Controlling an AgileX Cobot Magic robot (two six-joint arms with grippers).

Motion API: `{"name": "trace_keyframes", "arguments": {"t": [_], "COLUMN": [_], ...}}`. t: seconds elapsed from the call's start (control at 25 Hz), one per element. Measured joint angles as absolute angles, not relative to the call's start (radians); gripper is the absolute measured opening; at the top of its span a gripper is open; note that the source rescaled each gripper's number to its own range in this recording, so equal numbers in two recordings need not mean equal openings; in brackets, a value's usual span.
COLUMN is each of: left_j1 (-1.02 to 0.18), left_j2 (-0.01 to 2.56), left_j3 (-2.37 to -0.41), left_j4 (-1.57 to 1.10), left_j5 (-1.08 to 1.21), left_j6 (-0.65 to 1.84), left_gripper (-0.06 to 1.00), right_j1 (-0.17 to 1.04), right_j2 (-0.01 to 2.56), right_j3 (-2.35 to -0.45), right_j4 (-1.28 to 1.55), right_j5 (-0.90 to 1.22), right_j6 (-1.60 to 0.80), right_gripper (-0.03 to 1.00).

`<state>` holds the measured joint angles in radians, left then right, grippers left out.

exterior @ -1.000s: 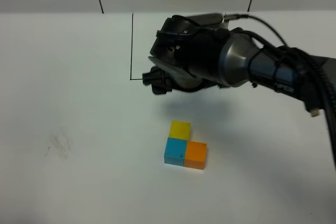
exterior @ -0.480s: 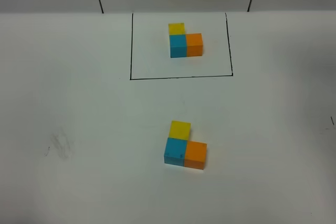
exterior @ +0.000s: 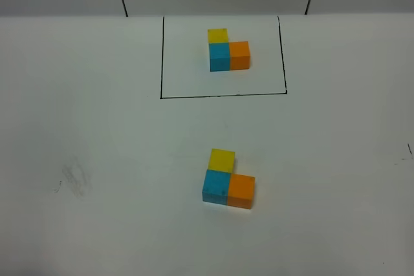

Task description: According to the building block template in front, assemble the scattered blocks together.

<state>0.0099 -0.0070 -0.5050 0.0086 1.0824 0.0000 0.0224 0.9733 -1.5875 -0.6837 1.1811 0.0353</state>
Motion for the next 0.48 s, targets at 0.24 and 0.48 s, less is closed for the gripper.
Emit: {"name": "trace_keyframes", "arguments": {"t": [0.24,0.48], "left_j1": [0.01,0.01], "left_j2": [-0.007,-0.007], "left_j3": [-0.505,-0.505], "left_j4": [0.009,0.009], "left_j5": [1.082,1.082], "left_j6": [0.0,0.006], "left_gripper": [0.57,0.57], "right_j1": [0.021,0.021], "right_j2": [0.708,0.366], "right_j3": [-1.458,-1.122], "right_j4": [-0.364,-0.25], "right_j5": [1.211,1.208], "right_j6": [-0.155,-0.162], "right_gripper": [0.99,0.91]}}
